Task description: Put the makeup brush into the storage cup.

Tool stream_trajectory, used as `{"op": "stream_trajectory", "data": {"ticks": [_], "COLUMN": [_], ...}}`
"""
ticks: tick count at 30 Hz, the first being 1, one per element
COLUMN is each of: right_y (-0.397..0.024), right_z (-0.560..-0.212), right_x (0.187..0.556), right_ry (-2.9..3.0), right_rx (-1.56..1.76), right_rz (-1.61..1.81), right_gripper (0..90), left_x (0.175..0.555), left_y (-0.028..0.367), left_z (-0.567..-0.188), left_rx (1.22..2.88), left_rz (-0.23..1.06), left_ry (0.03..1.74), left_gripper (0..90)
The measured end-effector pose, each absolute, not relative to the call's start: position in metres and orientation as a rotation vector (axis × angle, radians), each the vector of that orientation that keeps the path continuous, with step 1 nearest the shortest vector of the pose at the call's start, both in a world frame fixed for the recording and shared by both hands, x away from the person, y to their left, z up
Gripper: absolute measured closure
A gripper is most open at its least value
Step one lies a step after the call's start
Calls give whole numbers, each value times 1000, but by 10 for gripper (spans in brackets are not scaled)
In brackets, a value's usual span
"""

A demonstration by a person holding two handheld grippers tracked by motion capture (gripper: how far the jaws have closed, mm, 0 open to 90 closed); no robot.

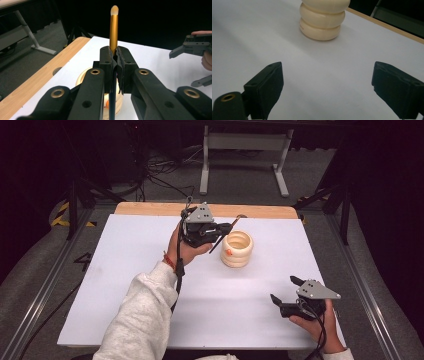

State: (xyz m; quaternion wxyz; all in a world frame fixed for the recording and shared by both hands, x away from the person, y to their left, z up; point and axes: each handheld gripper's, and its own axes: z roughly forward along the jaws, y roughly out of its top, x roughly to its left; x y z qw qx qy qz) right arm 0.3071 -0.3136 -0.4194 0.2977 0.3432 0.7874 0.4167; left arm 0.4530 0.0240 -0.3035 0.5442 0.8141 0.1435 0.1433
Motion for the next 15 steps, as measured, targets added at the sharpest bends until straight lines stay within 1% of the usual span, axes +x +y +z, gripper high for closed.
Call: {"op": "stream_trajectory", "data": {"ticks": [11,15], "right_y": [-314,-315], "right_z": [-419,-419], "right_x": [306,306], "right_ry": [2095,2094], "right_rx": [918,921], "right_rz": [1118,1125], "right_gripper": [112,112], "left_x": [459,463], "left_y": [13,9], "left_z": [-299,-300], "left_rx": [1923,1906], "left_rz": [342,320], "left_ry": [321,326], "left_gripper": [838,838]}}
